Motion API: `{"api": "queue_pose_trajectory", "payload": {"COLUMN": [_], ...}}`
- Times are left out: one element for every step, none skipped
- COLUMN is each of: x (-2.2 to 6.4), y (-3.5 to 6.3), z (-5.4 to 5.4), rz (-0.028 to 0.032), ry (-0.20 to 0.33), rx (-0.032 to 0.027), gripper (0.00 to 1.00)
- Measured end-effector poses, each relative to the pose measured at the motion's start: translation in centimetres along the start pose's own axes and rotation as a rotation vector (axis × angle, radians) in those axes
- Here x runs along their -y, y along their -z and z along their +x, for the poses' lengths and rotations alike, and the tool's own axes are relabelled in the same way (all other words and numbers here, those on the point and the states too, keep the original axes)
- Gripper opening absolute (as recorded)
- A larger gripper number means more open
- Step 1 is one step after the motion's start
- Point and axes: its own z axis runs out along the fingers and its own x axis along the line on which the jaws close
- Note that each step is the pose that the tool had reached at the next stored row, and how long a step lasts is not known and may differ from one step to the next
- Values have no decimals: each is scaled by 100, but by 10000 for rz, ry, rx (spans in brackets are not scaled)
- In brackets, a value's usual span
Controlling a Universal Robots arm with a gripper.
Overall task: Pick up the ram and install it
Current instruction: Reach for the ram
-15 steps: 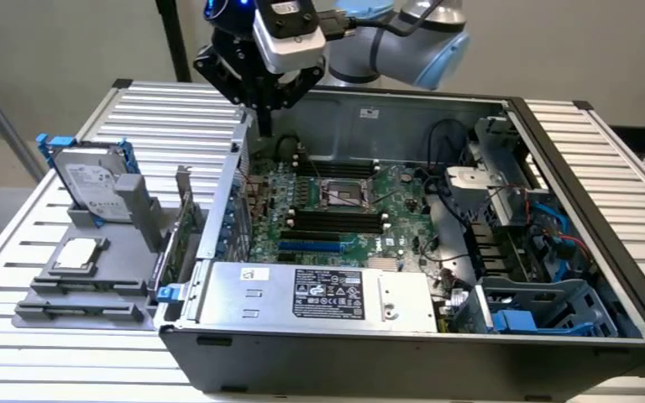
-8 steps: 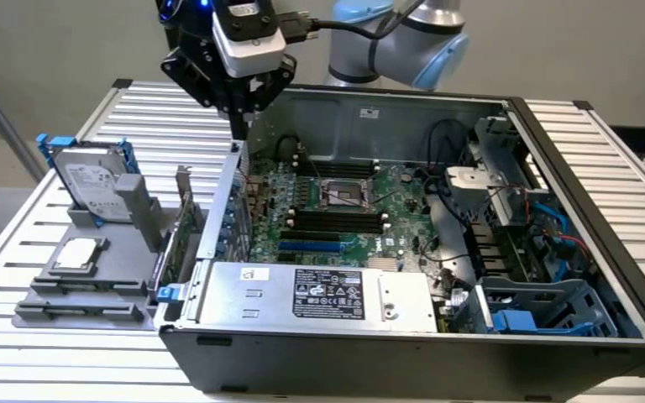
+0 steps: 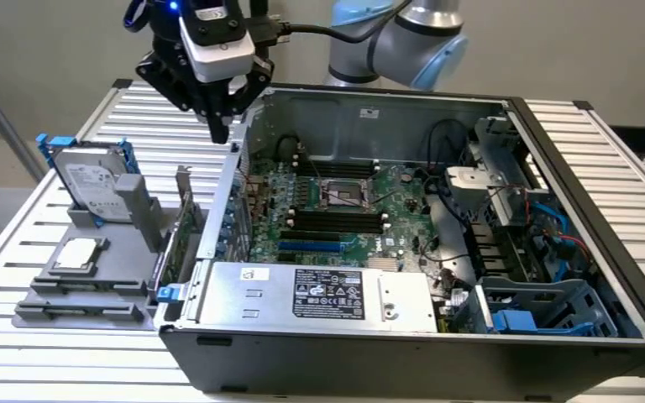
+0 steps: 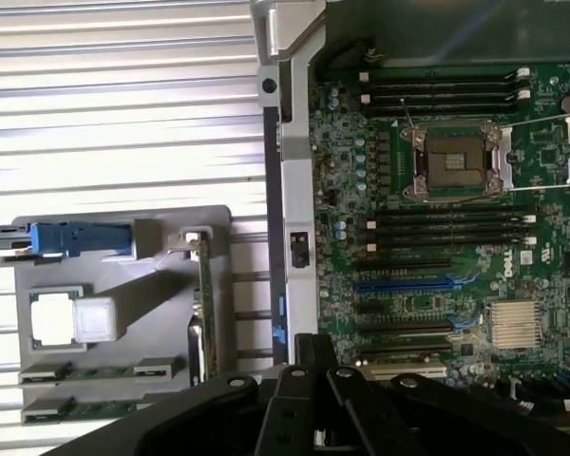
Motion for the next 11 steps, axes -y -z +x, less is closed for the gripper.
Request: {"api": "queue_pose_trajectory", "payload": {"x": [11,21,32,42,52,62,72,81,91,100,110], "y": [-2,-4,-8,-12,-17,-22,-27,-32,-38,-44,-51], "z": [34,75,120,164,210,253,301,346,392,434,478], "rz": [0,0,0,0,0,1,1,0,0,0,0], "ry": [1,0,0,0,0,0,1,0,0,0,0], "rx": [0,0,0,0,0,-1,0,0,0,0,0], "gripper": [11,11,11,11,11,11,11,11,11,11,11]}}
